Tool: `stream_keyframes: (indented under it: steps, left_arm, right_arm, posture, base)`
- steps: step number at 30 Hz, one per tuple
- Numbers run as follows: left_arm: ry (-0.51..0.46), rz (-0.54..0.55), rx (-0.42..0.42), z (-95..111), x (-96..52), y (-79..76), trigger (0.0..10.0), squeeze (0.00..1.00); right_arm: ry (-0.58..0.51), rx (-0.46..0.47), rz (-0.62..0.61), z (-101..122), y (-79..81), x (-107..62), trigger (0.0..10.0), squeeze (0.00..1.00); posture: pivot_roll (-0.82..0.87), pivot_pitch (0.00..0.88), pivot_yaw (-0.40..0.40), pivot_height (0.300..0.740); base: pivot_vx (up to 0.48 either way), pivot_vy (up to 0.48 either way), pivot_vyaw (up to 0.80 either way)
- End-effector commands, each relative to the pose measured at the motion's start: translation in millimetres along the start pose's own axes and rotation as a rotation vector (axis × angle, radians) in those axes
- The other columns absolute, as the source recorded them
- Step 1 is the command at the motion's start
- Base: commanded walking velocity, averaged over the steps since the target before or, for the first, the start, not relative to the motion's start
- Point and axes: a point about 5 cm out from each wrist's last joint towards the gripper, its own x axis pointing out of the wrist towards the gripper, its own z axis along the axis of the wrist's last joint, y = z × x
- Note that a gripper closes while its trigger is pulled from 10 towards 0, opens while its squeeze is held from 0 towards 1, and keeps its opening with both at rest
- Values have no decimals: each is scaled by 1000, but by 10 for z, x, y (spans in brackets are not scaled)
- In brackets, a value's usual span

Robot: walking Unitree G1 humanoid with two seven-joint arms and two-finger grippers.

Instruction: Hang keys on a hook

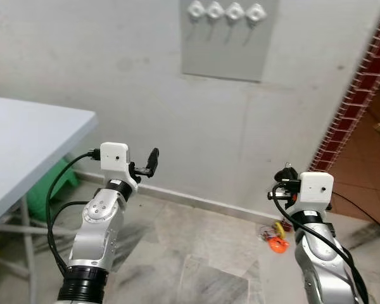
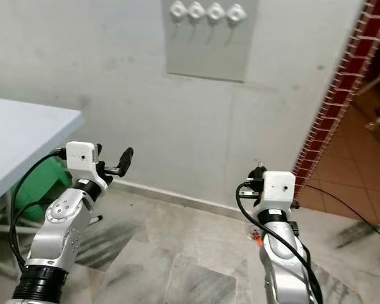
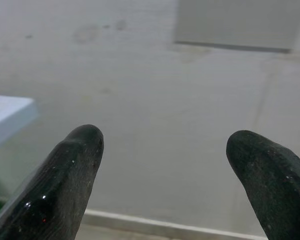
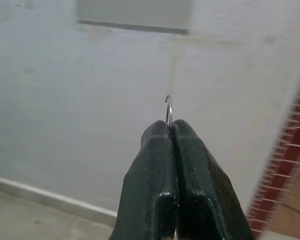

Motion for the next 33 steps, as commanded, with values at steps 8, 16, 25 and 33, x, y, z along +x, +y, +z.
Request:
stream_keyframes:
  steps: [8,16,25,33]
  left_arm:
    - [1,-16,5,35,15,-12,10000,0]
    - [9,-29,-11,34,19,-15,10000,0]
    - [6,-41,-29,35,9,-26,10000,0]
    - [4,-39,-24,41,12,-23,10000,0]
  right_arm:
    - [-23,-8,-27,66,-52,16,10000,0]
    - [-25,-5,-26,71,-48,25,10000,0]
    - [-23,-3,-23,61,-34,9,10000,0]
    - [-27,-3,-17,69,-24,29,10000,0]
  posture:
    - [-66,0,26,740]
    - [-64,0,27,740]
    - [-60,0,26,740]
    - [-58,0,22,740]
  base:
    - [0,0,0]
    - [90,0,0]
    - [270,0,0]
    - [398,0,0]
